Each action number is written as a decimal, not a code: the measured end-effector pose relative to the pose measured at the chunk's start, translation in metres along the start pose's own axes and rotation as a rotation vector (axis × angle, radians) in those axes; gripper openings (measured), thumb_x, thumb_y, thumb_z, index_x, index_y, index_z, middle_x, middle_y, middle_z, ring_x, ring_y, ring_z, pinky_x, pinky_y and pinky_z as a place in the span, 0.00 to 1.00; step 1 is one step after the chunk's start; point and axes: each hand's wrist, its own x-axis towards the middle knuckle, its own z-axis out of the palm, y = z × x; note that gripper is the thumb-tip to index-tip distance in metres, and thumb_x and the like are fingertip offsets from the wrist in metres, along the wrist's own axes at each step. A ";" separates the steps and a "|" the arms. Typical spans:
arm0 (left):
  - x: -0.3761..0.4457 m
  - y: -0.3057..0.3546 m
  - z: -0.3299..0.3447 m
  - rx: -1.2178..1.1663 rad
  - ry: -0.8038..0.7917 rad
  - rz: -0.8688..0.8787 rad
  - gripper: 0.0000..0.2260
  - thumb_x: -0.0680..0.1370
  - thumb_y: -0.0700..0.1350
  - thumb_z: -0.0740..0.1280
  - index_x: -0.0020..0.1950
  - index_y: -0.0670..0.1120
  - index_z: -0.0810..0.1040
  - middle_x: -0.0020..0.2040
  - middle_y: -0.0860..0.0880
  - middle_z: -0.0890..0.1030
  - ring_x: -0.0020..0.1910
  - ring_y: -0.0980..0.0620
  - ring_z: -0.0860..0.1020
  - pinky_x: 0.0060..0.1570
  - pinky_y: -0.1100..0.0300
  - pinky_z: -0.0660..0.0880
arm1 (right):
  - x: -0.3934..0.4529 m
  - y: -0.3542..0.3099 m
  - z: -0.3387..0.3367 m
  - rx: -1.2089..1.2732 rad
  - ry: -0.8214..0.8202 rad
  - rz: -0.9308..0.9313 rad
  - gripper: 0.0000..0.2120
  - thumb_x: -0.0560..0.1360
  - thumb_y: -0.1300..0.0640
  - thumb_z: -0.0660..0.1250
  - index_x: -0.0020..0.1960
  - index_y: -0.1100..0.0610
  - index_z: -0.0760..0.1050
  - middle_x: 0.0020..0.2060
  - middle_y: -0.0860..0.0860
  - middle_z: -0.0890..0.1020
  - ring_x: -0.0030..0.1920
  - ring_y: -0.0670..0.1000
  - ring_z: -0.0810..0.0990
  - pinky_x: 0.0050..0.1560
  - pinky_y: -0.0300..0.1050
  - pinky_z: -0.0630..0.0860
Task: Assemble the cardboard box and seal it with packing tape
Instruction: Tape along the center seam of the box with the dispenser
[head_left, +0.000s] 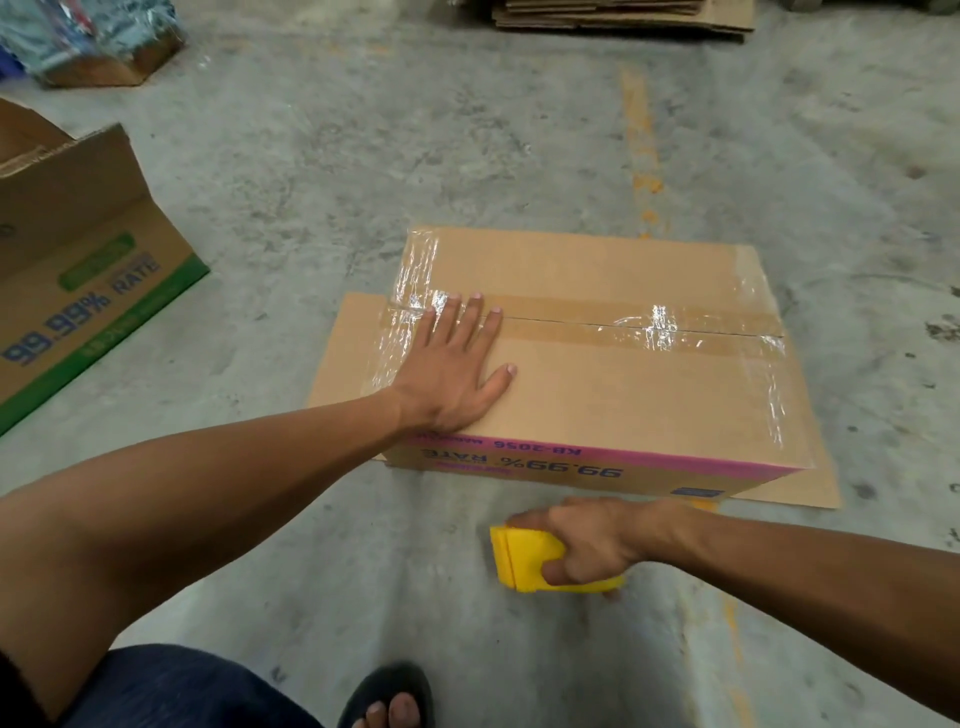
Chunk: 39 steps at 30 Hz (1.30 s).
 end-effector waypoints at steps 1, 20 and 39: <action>-0.002 0.000 0.000 0.006 0.007 0.004 0.35 0.77 0.66 0.39 0.80 0.49 0.40 0.81 0.45 0.42 0.79 0.43 0.39 0.76 0.44 0.39 | -0.006 -0.007 -0.014 0.065 -0.043 -0.060 0.24 0.77 0.49 0.66 0.72 0.49 0.67 0.57 0.54 0.81 0.52 0.55 0.81 0.47 0.41 0.76; -0.041 0.012 0.004 -0.054 0.085 0.204 0.36 0.77 0.66 0.51 0.80 0.50 0.52 0.80 0.49 0.54 0.79 0.43 0.45 0.76 0.51 0.38 | -0.043 0.044 -0.181 0.972 0.292 -0.226 0.20 0.70 0.47 0.72 0.61 0.44 0.81 0.33 0.61 0.77 0.22 0.54 0.73 0.21 0.41 0.75; 0.018 0.032 -0.081 -1.718 -0.390 -0.548 0.16 0.79 0.57 0.64 0.52 0.44 0.79 0.42 0.46 0.83 0.34 0.52 0.80 0.32 0.61 0.67 | -0.038 0.089 -0.153 1.262 0.380 -0.245 0.34 0.57 0.40 0.81 0.58 0.51 0.80 0.27 0.55 0.76 0.20 0.50 0.73 0.18 0.38 0.71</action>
